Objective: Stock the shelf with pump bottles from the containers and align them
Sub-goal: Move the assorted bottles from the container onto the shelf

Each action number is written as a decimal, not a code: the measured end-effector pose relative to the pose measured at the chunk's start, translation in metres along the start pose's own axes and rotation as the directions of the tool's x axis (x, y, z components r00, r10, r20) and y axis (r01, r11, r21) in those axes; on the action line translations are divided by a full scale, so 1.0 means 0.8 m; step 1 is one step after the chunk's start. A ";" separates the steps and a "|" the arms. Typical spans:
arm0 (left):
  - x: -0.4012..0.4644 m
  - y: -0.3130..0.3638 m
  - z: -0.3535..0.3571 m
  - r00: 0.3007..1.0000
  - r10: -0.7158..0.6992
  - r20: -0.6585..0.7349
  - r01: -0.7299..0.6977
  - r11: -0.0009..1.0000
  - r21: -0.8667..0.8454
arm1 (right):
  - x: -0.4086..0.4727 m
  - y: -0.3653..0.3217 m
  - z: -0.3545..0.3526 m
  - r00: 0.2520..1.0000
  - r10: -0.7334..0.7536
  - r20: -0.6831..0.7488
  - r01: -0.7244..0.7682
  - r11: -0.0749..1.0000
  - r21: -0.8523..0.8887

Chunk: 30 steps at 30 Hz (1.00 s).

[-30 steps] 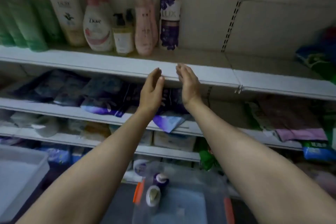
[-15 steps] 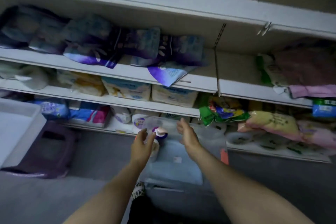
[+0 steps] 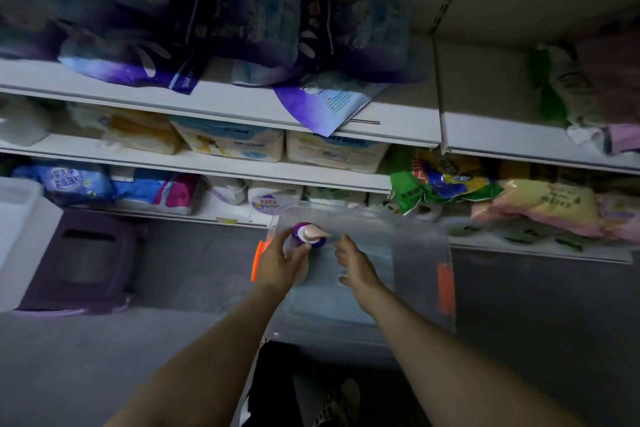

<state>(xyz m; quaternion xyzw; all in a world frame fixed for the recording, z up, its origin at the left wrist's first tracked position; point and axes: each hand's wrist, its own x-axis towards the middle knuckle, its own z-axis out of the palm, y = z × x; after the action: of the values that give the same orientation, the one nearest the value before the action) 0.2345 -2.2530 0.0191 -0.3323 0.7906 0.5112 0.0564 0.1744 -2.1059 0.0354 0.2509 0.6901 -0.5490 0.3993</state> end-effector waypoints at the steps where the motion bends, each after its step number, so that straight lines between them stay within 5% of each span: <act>1: 0.007 0.001 0.000 1.000 0.000 0.019 -0.001 1.000 0.020 | 0.004 0.000 0.002 1.000 0.004 -0.005 -0.004 1.000 0.002; 30: 0.045 0.015 0.020 0.982 0.079 0.169 -0.063 0.993 -0.098 | 0.028 0.010 0.018 0.998 0.060 -0.031 -0.057 0.992 0.108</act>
<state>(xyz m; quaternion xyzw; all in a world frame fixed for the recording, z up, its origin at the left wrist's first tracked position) 0.1960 -2.2533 0.0054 -0.2605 0.7698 0.5756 0.0911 0.1724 -2.1193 0.0116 0.3016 0.6586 -0.5690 0.3891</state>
